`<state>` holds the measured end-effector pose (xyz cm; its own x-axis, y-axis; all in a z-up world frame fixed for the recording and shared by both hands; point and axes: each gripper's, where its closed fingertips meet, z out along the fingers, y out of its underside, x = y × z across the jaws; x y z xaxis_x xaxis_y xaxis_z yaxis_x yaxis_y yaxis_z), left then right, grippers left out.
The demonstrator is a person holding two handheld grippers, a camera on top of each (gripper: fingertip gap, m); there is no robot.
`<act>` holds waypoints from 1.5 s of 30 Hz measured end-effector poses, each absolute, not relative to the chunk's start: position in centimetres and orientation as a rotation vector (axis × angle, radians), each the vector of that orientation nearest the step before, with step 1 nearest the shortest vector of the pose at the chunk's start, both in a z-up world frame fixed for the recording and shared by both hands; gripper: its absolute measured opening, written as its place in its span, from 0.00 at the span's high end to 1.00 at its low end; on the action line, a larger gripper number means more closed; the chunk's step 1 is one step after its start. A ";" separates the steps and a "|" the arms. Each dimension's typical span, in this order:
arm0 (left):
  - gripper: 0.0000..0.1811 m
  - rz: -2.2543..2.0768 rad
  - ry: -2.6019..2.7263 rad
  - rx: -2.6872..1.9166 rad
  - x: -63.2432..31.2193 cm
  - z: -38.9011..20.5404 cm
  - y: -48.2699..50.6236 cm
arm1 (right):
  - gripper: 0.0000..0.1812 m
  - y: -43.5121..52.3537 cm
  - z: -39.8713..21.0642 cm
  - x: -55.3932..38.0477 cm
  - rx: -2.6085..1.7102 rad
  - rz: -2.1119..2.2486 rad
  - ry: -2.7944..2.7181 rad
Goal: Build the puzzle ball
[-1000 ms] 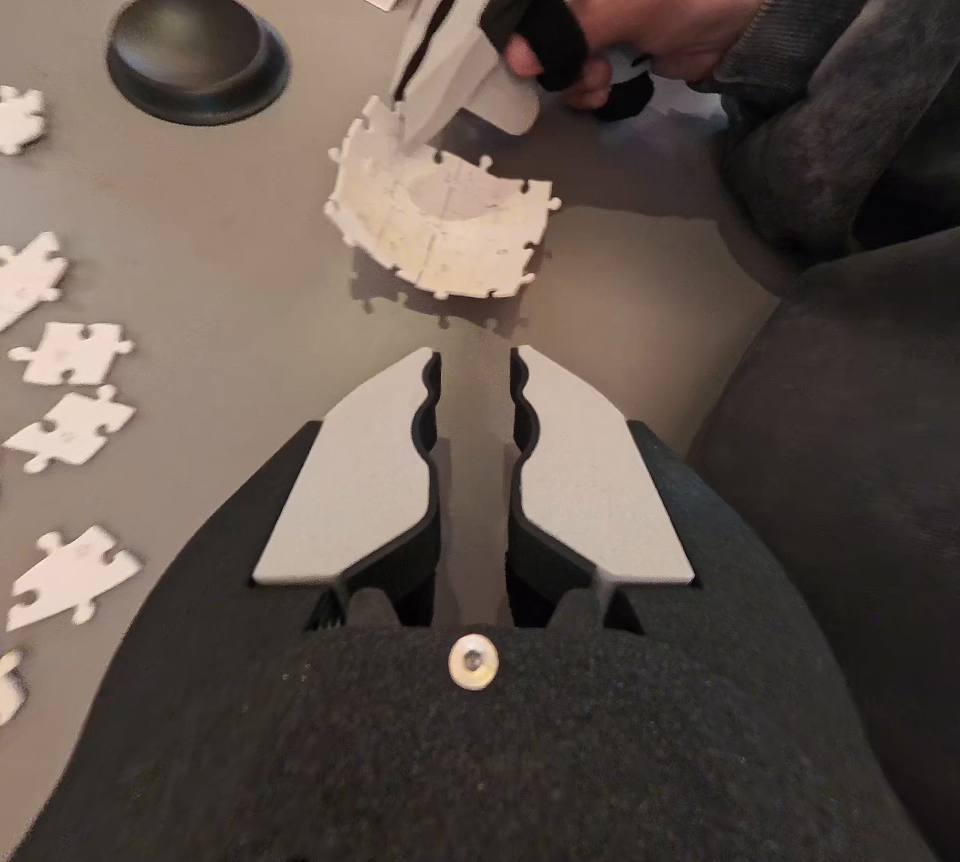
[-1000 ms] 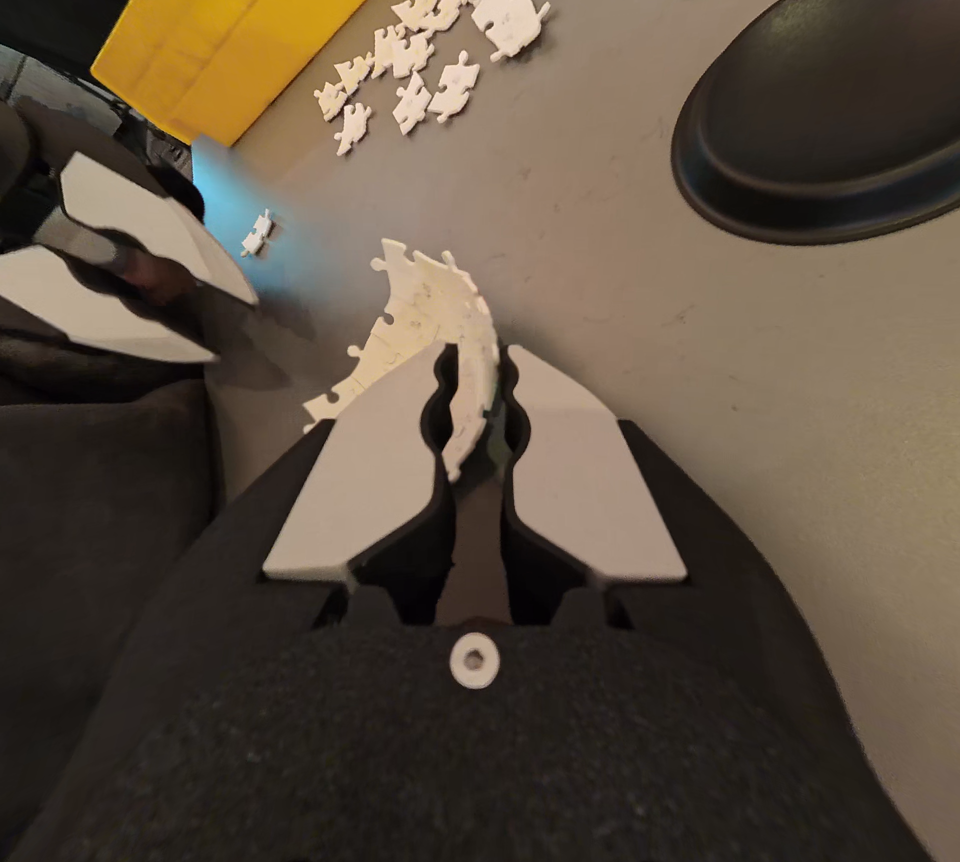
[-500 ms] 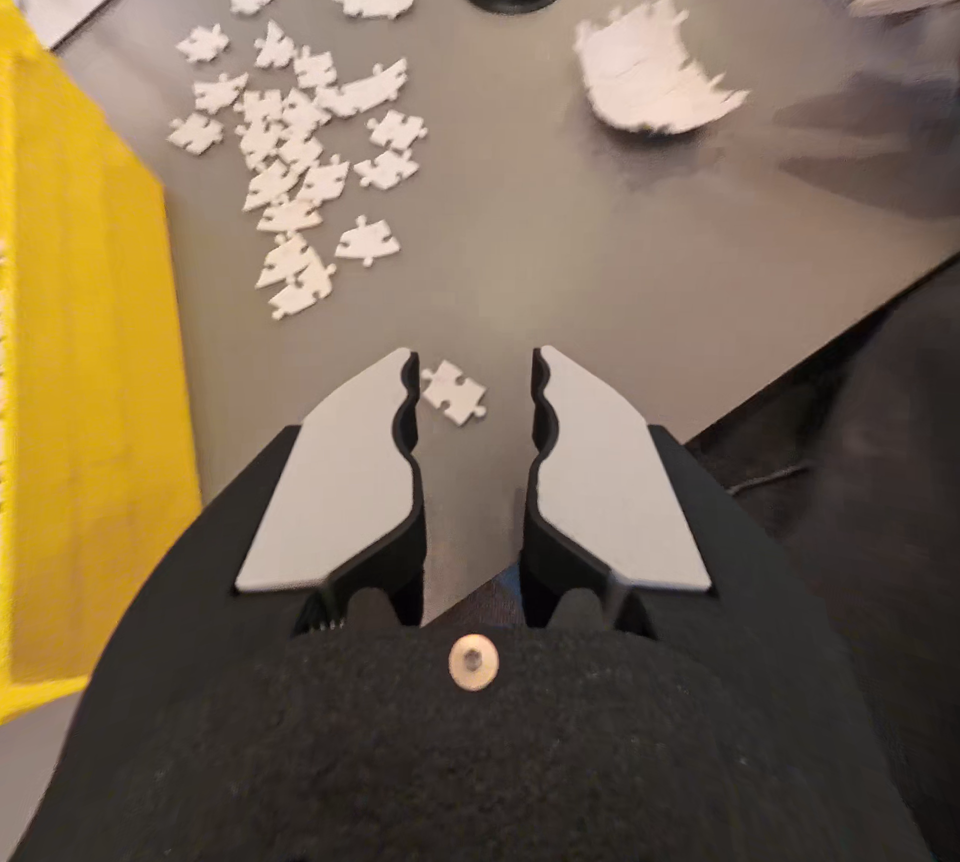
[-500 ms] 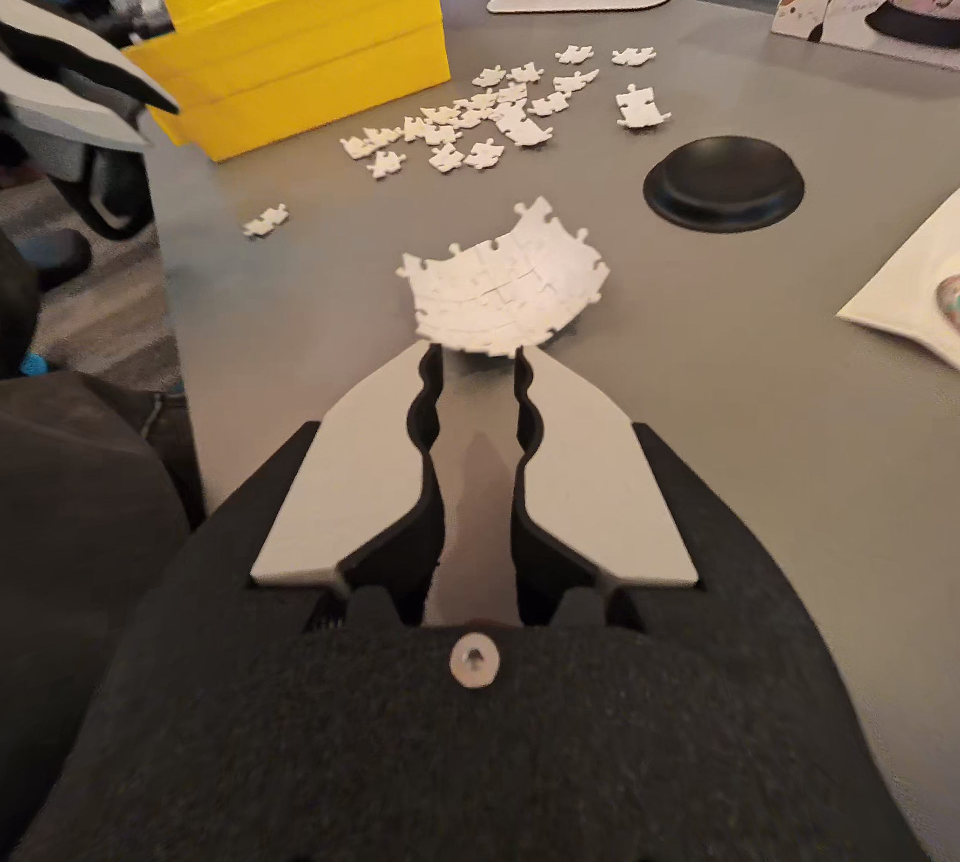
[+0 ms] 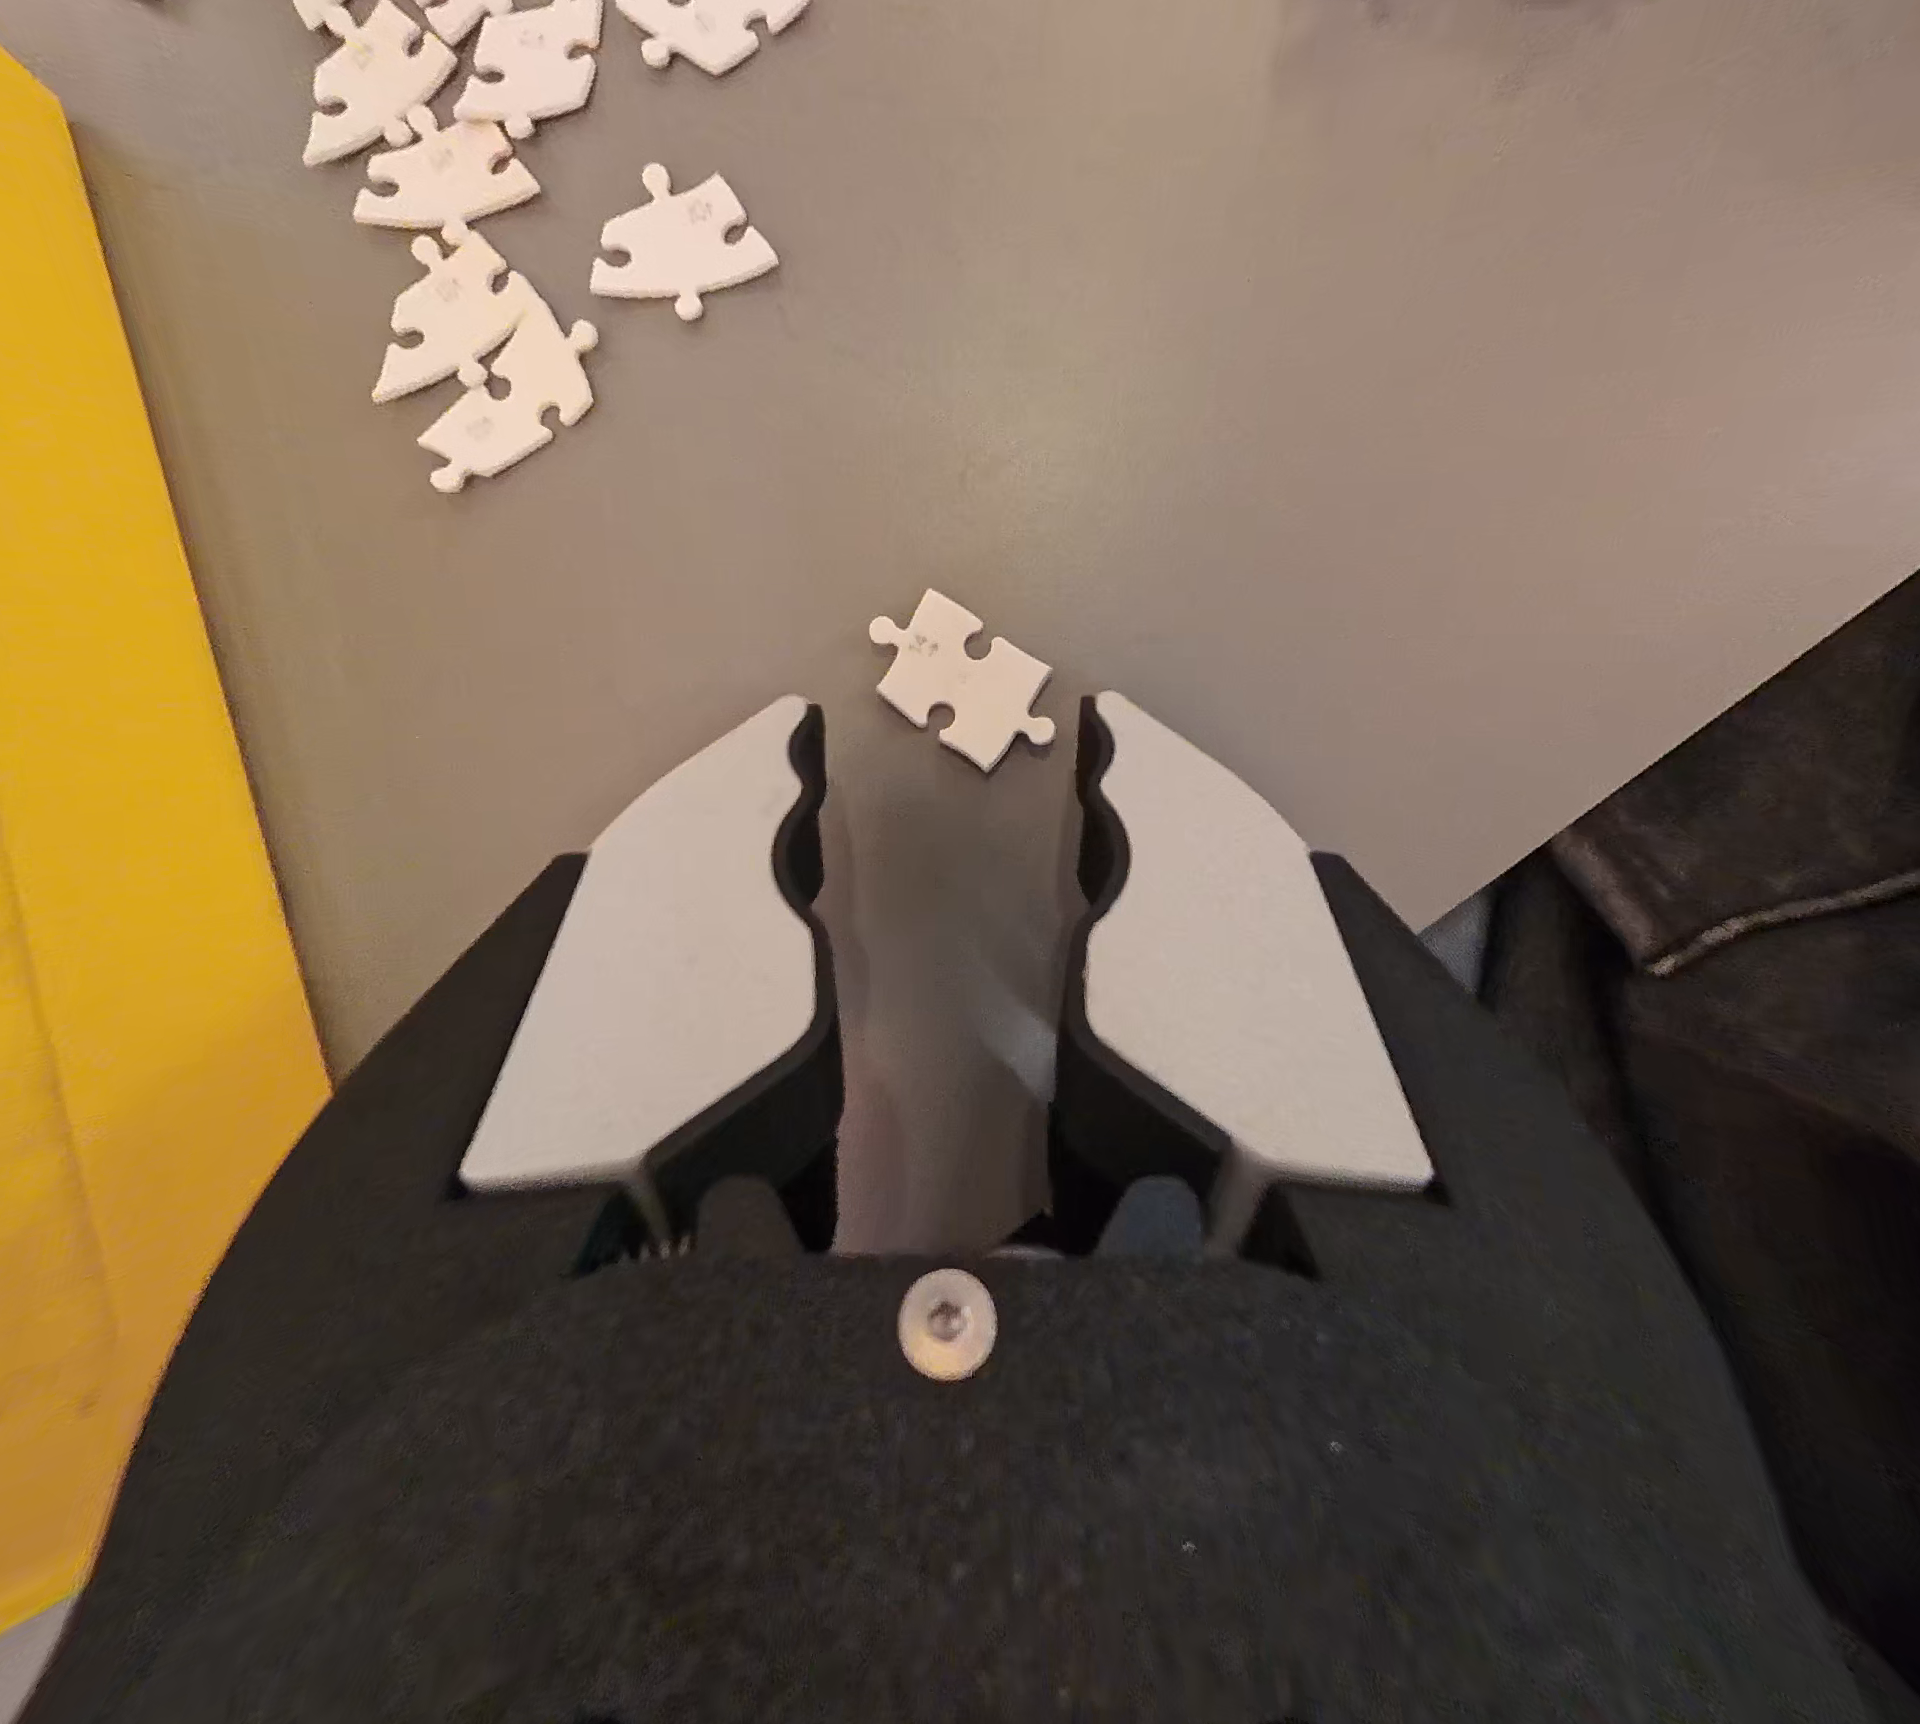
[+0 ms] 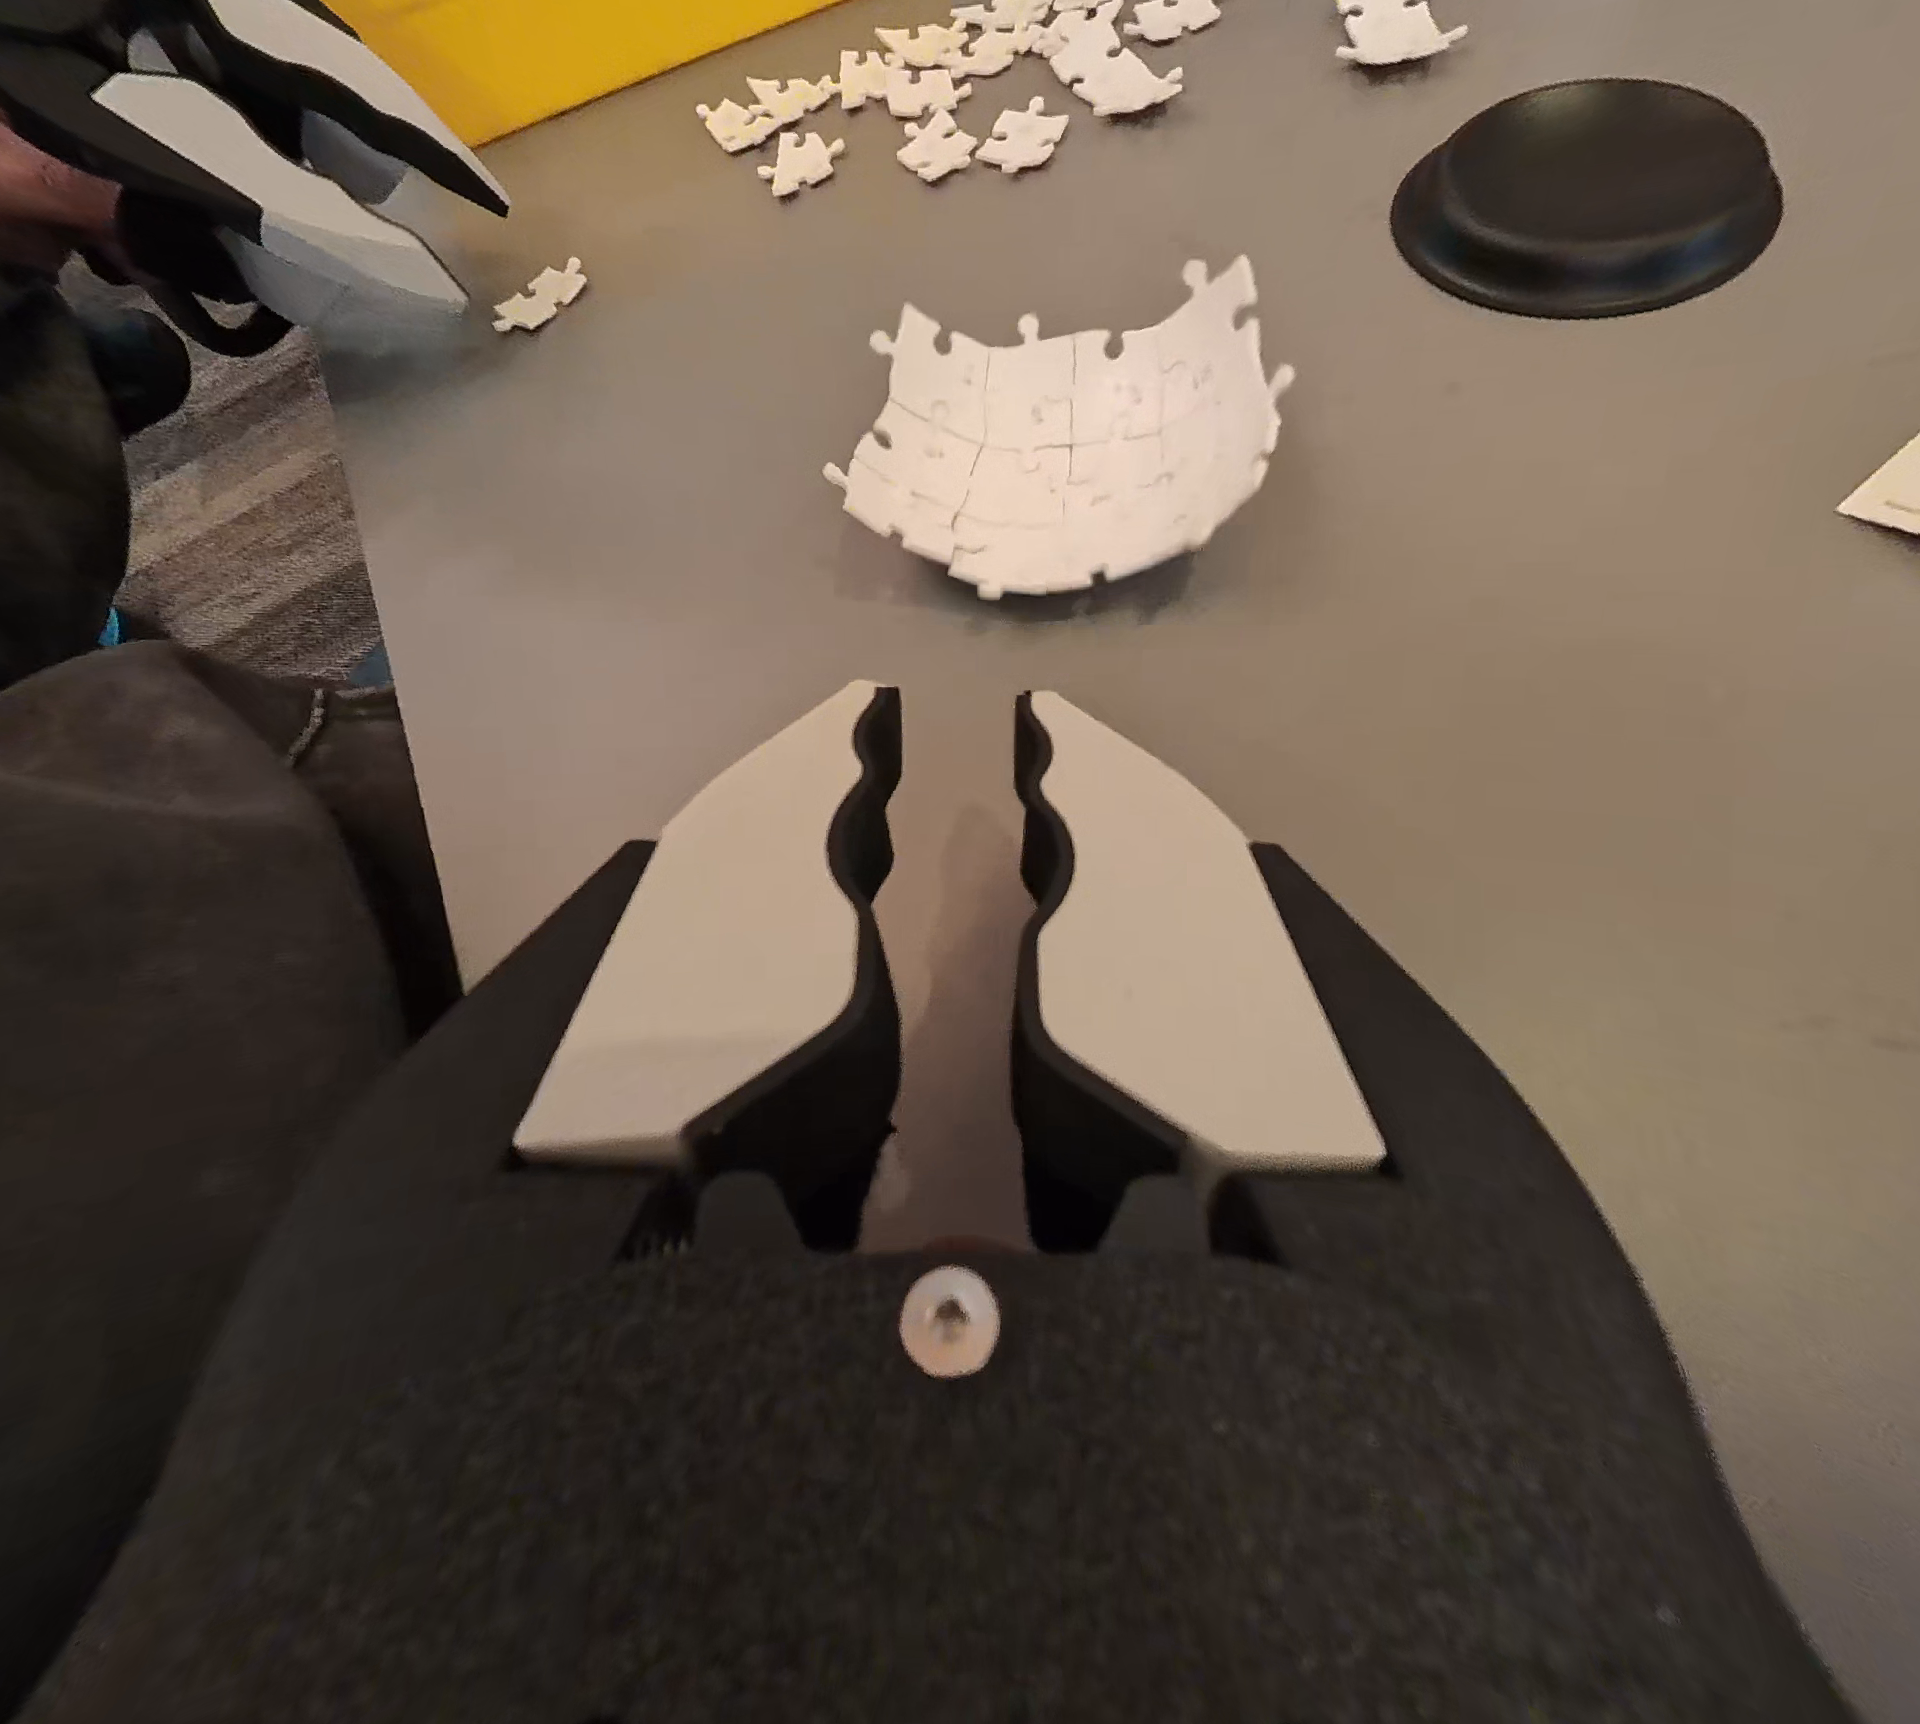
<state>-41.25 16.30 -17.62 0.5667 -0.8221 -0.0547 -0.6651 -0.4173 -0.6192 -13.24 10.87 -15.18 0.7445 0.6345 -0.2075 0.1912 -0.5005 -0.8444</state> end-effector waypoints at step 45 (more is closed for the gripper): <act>0.82 -0.561 1.459 -2.106 -53.3 -13.2 30.3 | 0.86 16.6 -15.0 -11.3 -2.095 0.309 -0.429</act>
<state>-53.28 30.27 -13.22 0.3366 -0.9406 0.0449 -0.7284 -0.2903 -0.6206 -11.26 16.64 -14.98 0.9068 0.4185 -0.0512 0.1805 -0.4951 -0.8499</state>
